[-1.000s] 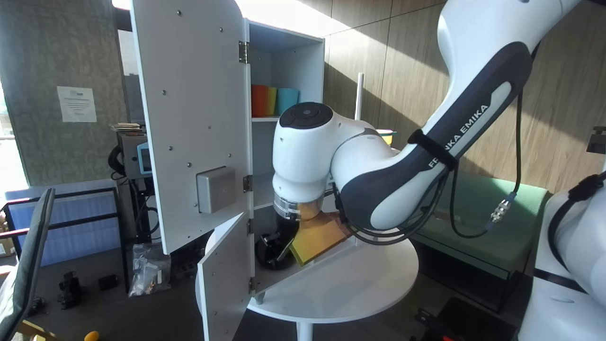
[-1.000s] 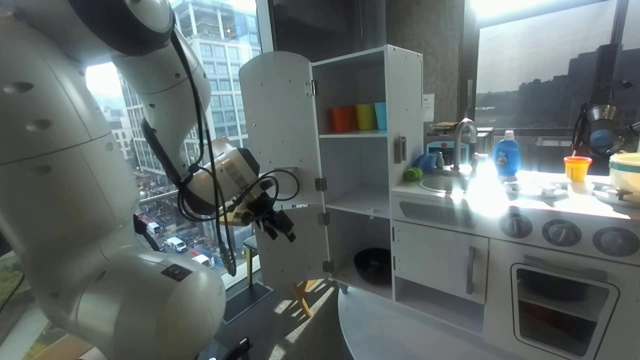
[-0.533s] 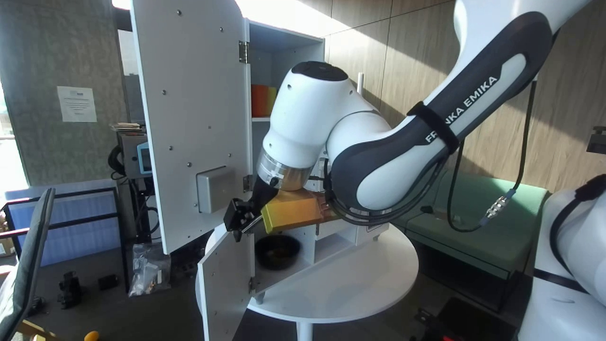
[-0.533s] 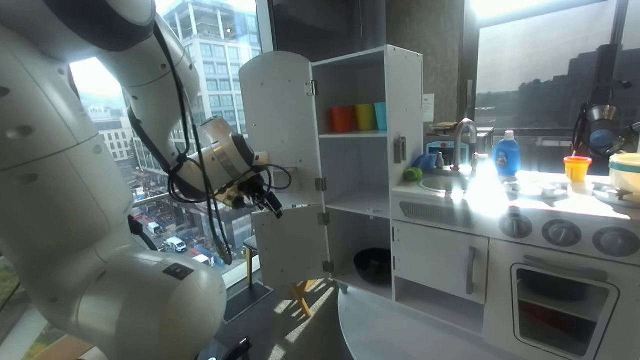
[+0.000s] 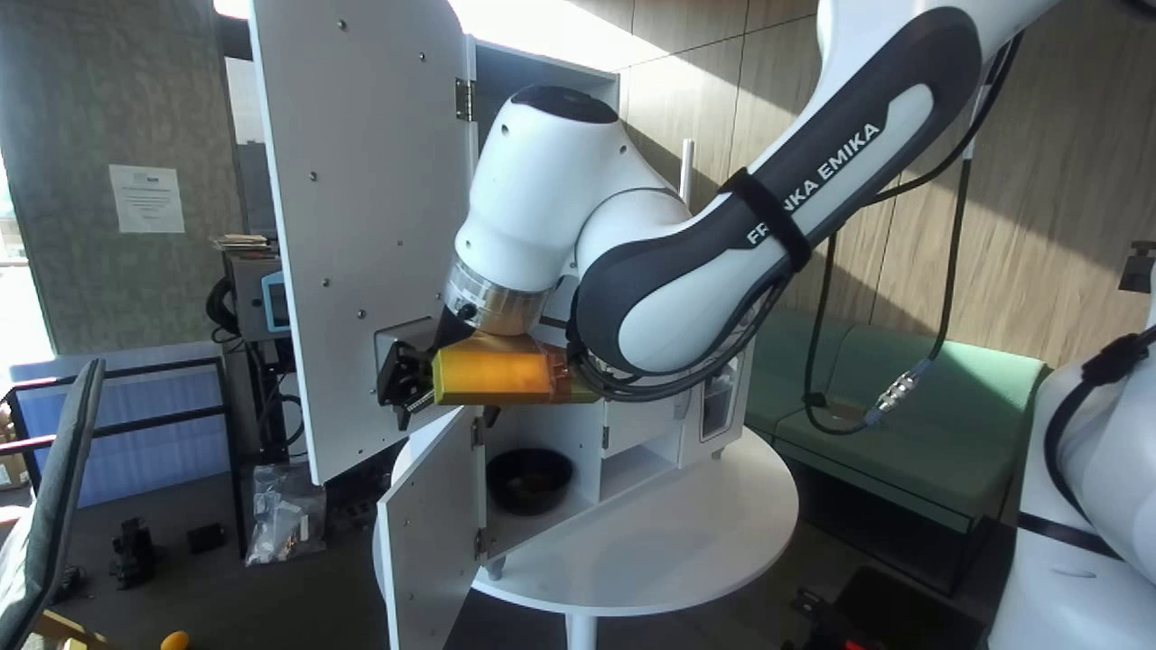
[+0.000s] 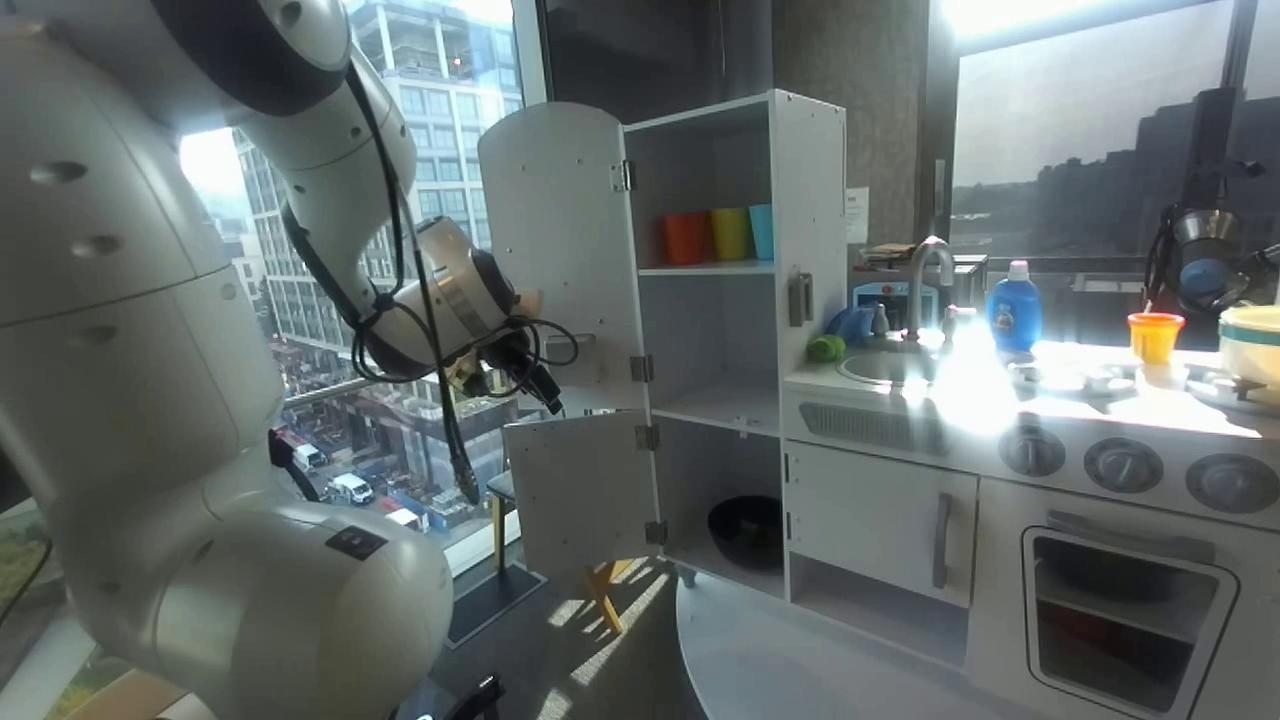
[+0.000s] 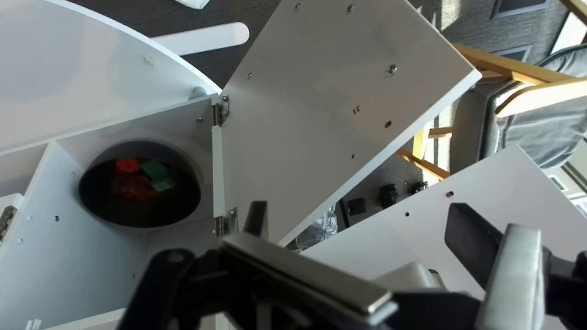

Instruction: Close all the cabinet doors

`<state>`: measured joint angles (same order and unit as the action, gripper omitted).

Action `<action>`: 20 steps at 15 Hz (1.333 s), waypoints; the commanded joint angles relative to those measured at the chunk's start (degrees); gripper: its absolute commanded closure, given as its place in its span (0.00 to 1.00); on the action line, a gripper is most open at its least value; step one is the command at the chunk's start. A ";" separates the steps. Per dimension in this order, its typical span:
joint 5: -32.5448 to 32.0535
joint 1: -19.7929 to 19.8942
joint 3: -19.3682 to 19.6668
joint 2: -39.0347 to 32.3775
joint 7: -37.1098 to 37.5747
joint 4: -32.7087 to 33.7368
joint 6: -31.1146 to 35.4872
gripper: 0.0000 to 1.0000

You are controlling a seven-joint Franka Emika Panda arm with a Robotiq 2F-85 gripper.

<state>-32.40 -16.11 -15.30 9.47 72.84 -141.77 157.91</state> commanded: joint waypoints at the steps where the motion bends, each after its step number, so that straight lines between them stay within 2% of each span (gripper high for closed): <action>1: -1.33 1.06 -0.28 -5.89 2.54 4.47 -0.30 0.00; 11: -2.52 1.90 1.62 -14.83 3.86 9.01 -2.56 0.00; 18: -3.50 2.89 4.39 -12.66 2.97 6.38 -6.90 0.00; 20: -4.57 2.84 4.89 -11.01 2.87 5.43 -10.61 0.00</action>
<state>-34.96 -13.51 -11.03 -4.33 75.26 -134.48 151.49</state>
